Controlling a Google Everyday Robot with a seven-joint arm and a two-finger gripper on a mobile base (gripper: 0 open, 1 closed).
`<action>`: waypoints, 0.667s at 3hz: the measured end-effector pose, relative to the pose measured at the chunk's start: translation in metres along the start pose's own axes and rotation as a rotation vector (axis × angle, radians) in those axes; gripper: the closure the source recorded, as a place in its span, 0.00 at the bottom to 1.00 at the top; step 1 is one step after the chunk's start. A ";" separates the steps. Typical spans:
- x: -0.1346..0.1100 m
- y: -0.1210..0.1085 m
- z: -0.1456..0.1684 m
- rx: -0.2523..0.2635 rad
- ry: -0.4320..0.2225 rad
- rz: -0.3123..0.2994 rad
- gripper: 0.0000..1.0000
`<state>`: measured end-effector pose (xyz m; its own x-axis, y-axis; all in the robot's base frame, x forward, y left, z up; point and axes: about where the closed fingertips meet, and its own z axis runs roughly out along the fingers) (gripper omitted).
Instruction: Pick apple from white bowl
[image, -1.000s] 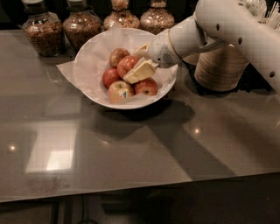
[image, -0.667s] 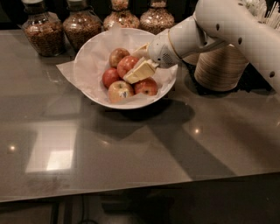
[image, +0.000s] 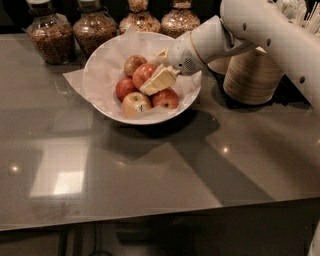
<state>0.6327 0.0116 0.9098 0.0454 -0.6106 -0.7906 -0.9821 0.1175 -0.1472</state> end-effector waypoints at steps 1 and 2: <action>-0.029 0.007 -0.015 -0.030 -0.078 -0.063 1.00; -0.052 0.022 -0.036 -0.035 -0.178 -0.115 1.00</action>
Offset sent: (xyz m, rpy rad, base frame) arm -0.0570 -0.0059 0.0902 0.2640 -0.1464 0.1625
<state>0.6021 0.0179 0.9688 0.1856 -0.4702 -0.8628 -0.9742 0.0264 -0.2240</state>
